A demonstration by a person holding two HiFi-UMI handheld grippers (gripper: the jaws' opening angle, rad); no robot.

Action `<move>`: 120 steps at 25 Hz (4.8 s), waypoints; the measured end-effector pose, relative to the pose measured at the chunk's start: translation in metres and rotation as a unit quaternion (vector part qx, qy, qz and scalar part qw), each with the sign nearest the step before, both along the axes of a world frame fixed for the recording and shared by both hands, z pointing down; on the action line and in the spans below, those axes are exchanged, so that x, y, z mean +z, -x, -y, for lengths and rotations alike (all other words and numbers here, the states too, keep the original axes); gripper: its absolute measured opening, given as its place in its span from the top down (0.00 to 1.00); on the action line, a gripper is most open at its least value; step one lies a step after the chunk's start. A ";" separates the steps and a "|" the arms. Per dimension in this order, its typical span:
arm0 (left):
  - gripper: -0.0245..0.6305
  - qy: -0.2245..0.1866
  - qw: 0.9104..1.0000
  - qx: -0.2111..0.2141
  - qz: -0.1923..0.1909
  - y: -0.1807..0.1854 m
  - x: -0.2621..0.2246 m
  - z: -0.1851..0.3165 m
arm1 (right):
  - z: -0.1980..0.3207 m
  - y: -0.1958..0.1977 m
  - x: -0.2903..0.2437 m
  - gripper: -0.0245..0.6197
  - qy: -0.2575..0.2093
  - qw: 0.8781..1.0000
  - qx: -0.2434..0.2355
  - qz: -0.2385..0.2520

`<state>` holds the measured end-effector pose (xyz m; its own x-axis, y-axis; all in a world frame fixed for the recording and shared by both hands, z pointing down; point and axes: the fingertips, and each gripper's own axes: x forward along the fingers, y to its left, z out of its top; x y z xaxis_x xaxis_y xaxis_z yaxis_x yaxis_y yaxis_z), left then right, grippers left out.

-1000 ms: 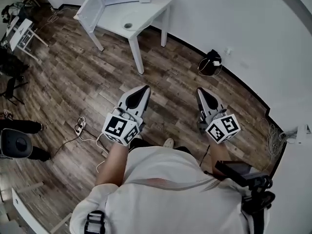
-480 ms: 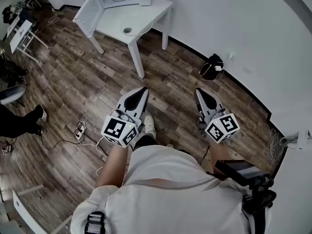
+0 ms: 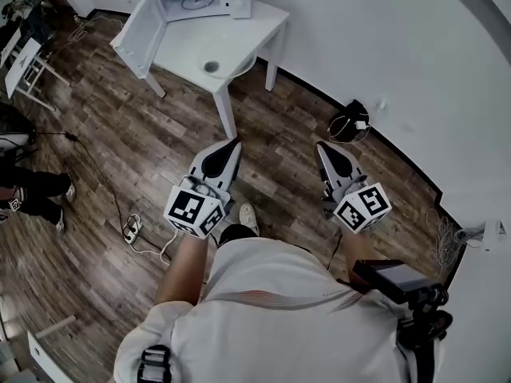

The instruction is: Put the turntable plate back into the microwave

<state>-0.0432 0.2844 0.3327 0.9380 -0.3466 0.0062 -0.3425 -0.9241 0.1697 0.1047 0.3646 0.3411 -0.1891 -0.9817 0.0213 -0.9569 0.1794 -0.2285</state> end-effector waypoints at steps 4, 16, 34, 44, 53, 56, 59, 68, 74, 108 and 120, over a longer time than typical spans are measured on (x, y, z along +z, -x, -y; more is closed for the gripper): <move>0.95 -0.008 1.000 0.004 0.005 0.002 -0.002 0.046 | 0.045 0.004 0.000 0.96 0.002 1.000 0.004 0.003; 0.95 0.000 1.000 -0.026 0.010 0.014 0.006 0.134 | 0.130 0.000 -0.002 0.96 0.013 1.000 -0.001 -0.004; 0.95 0.000 0.992 -0.125 0.018 -0.060 0.006 0.230 | 0.265 -0.088 0.002 0.96 -0.001 0.994 -0.104 0.016; 0.95 0.002 0.980 -0.197 0.030 -0.109 -0.001 0.265 | 0.330 -0.137 0.008 0.96 0.007 0.981 -0.192 0.035; 0.95 0.016 0.973 -0.225 0.036 -0.118 0.009 0.285 | 0.366 -0.138 0.032 0.96 0.052 0.965 -0.248 0.066; 0.95 0.021 0.974 -0.223 0.035 -0.112 0.018 0.296 | 0.379 -0.128 0.044 0.96 0.072 0.958 -0.264 0.081; 0.95 0.030 0.975 -0.218 0.036 -0.106 0.037 0.315 | 0.400 -0.119 0.066 0.96 0.091 0.952 -0.275 0.103; 0.95 0.047 0.975 -0.216 0.036 -0.094 0.050 0.340 | 0.430 -0.116 0.113 0.95 0.171 0.925 -0.281 0.190; 0.95 0.061 0.971 -0.227 0.037 -0.094 0.065 0.337 | 0.439 -0.130 0.165 0.89 0.228 0.901 -0.272 0.248; 0.95 0.131 0.946 -0.289 0.070 -0.057 0.150 0.349 | 0.483 -0.052 0.329 0.75 0.319 0.764 -0.294 0.477; 0.95 0.137 0.946 -0.286 0.069 -0.059 0.152 0.344 | 0.487 -0.049 0.325 0.91 0.313 0.742 -0.279 0.524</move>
<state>0.0155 -0.0601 0.4847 0.5811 -0.7651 0.2775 -0.8096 -0.5086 0.2930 0.1540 -0.1223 0.6656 -0.7962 -0.6051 -0.0058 -0.0119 0.0252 -0.9996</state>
